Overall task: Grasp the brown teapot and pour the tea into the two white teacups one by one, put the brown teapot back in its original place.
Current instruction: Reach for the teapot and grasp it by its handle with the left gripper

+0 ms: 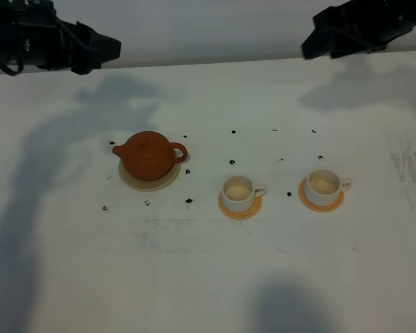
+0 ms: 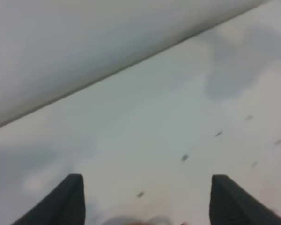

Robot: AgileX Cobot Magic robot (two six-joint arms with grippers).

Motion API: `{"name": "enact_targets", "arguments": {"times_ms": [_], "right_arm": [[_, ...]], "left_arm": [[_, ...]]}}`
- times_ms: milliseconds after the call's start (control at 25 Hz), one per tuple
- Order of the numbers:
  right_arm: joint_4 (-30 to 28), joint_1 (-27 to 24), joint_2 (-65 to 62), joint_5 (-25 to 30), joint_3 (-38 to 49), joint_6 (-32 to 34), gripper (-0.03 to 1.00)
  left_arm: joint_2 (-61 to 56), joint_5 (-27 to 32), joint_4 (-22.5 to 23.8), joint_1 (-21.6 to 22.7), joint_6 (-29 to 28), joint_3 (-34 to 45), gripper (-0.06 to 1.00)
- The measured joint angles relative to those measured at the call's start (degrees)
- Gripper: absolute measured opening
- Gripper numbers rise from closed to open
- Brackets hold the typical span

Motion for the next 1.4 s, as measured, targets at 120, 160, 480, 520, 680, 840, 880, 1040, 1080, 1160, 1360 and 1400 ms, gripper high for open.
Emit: {"name": "enact_targets", "arguments": {"times_ms": [120,160,480,520,680,840,880,1040,1080,1160,1360,1400], "right_arm": [[-6.6,0.0,-3.7,-0.1,0.0,3.2,0.50],[-9.0,0.0,-5.1,-0.1,0.0,4.3,0.50],[-15.2,0.0,-13.7,4.0,-0.1,7.6,0.50],[-15.2,0.0,-14.6,5.1,0.1,7.8,0.50],[-15.3,0.0,-18.7,5.2,4.4,7.9,0.50],[-16.0,0.0,-24.5,2.5,13.2,8.0,0.50],[-16.1,0.0,-25.8,1.6,15.7,8.0,0.50],[-16.3,0.0,-32.6,-0.7,23.7,8.0,0.50],[-16.4,0.0,-34.5,-0.8,25.4,8.0,0.50],[-16.9,0.0,-38.5,-0.9,28.5,8.0,0.50],[-20.5,0.0,-50.2,-0.7,33.8,10.6,0.50],[-21.5,0.0,-52.3,-0.3,34.2,11.5,0.50]], "left_arm": [[0.0,-2.0,8.0,-0.9,-6.5,0.0,0.57],[0.0,-2.4,10.0,-1.0,-8.7,0.0,0.57],[0.0,-2.8,19.7,-1.0,-17.2,0.0,0.57],[0.0,-2.7,19.8,-1.0,-17.3,0.0,0.57],[0.0,-2.5,19.9,-1.0,-17.5,0.0,0.57],[0.0,-2.4,21.9,-1.0,-17.5,0.0,0.57],[0.0,-2.4,22.3,-1.0,-17.6,0.0,0.57],[0.0,-2.4,22.8,-1.0,-17.9,0.0,0.57],[0.0,-2.4,22.8,-1.0,-18.2,0.0,0.57],[0.0,-2.5,22.8,-1.0,-19.5,0.0,0.57],[0.0,-2.6,24.1,-1.2,-22.3,0.0,0.57],[0.0,-2.7,24.1,-1.6,-22.3,0.0,0.57]]}}
